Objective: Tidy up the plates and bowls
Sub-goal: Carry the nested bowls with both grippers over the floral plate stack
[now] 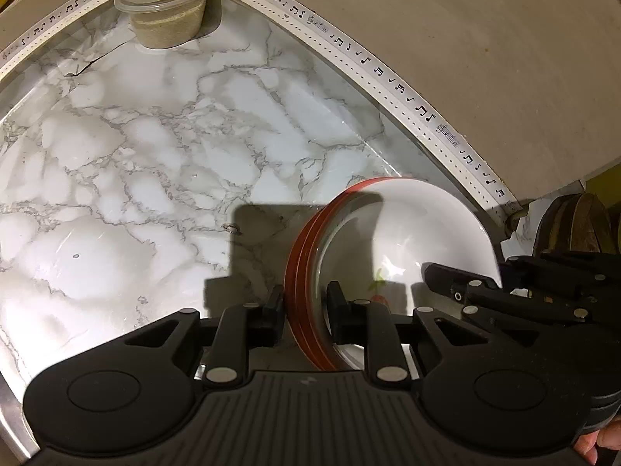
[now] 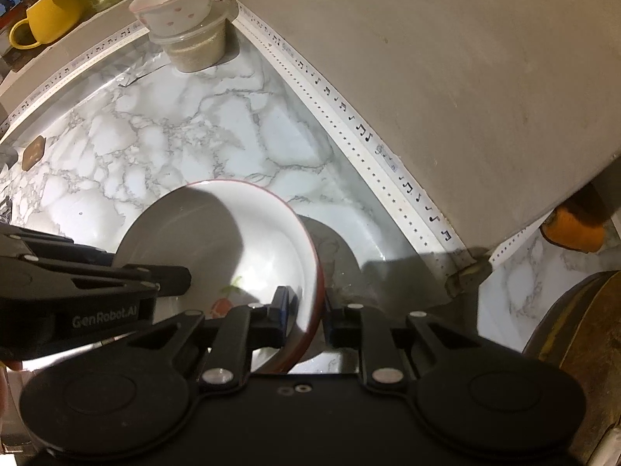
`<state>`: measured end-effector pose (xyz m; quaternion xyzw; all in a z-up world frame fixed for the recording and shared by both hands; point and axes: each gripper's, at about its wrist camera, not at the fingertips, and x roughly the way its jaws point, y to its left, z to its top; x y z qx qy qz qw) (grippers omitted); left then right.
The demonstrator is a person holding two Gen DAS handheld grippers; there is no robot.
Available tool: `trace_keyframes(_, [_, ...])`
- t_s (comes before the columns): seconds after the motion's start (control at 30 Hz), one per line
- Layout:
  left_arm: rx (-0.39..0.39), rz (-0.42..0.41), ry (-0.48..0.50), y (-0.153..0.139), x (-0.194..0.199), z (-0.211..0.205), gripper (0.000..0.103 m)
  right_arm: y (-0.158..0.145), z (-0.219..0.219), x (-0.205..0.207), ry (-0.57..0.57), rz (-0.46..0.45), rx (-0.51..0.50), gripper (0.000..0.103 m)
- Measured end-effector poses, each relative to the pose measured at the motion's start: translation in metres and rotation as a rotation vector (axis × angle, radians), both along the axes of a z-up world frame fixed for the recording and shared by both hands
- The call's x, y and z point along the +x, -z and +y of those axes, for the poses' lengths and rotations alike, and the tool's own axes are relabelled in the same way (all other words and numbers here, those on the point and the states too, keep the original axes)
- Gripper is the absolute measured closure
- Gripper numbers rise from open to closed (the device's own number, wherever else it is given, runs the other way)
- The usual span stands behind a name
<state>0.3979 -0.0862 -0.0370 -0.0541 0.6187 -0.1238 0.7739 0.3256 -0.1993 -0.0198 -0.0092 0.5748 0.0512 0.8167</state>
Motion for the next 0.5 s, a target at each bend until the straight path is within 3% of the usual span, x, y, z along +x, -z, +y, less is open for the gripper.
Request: trace_keyframes(0.5, [0.020,-0.030,-0.005,-0.0076,-0.0024,0.0010,0.085,-0.0071,0.0011,-0.0014,0.000,-0.024,-0.004,0.089])
